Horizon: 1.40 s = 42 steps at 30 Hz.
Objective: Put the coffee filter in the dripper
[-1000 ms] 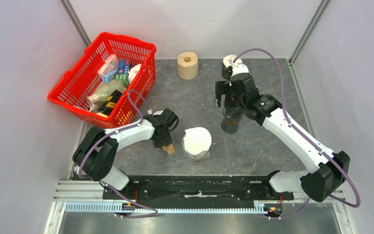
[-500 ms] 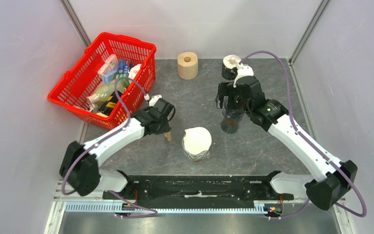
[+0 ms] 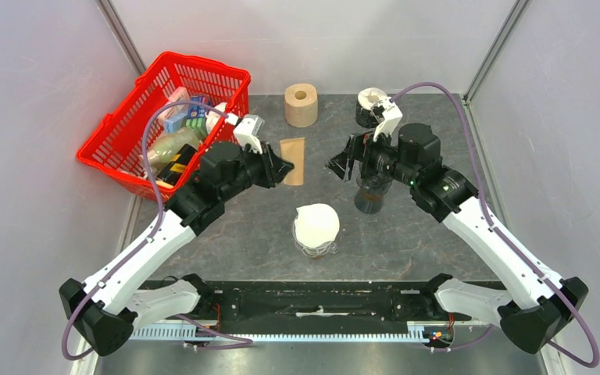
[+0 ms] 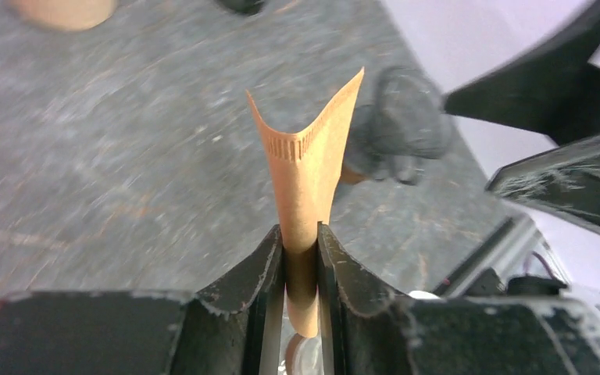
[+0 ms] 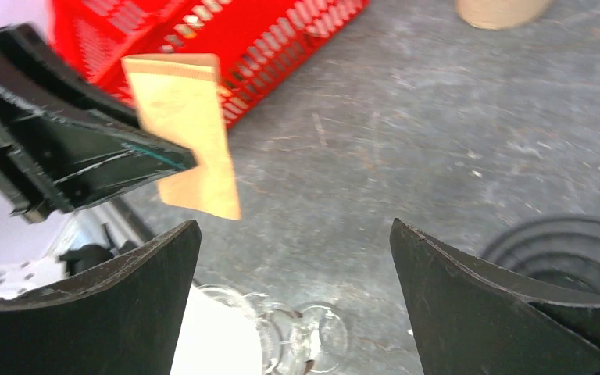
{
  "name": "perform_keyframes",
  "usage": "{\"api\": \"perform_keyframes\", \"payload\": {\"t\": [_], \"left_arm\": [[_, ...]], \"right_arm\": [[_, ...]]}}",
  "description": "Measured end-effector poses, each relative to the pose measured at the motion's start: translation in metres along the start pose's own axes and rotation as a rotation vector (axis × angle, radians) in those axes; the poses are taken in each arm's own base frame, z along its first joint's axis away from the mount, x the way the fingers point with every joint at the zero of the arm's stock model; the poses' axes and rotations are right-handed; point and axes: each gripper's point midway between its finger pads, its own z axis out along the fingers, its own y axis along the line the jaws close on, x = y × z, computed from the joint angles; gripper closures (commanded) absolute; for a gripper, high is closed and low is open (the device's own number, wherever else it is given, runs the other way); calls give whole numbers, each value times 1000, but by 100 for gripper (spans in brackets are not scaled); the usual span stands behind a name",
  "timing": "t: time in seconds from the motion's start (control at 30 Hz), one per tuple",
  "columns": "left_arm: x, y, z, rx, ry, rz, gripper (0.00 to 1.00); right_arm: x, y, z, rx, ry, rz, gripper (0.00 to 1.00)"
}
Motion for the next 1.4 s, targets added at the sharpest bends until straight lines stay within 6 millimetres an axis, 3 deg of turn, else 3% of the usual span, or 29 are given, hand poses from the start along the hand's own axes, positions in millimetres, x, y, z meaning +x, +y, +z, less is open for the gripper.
{"api": "perform_keyframes", "payload": {"t": [0.2, 0.33, 0.57, 0.87, 1.1, 1.2, 1.4], "left_arm": [[-26, -66, -9, 339, -31, 121, 73], [-24, -87, -10, 463, -12, 154, 73], [-14, -99, -9, 554, 33, 164, 73], [-8, -98, 1, 553, 64, 157, 73], [-7, -97, 6, 551, 74, 154, 73], [-7, -98, 7, 555, 76, 155, 72], [-6, -102, 4, 584, 85, 158, 72]], "right_arm": [[-14, 49, -19, -248, -37, -38, 1], [-22, 67, -27, -345, -61, -57, 1], [-25, 78, -28, -406, -64, -48, 7], [-24, 88, -27, -468, -43, -25, 15], [-25, 90, -28, -476, -37, -9, 26], [-27, 91, -26, -478, -35, -5, 37], [-21, 87, -14, -463, -3, 11, 40]]}}
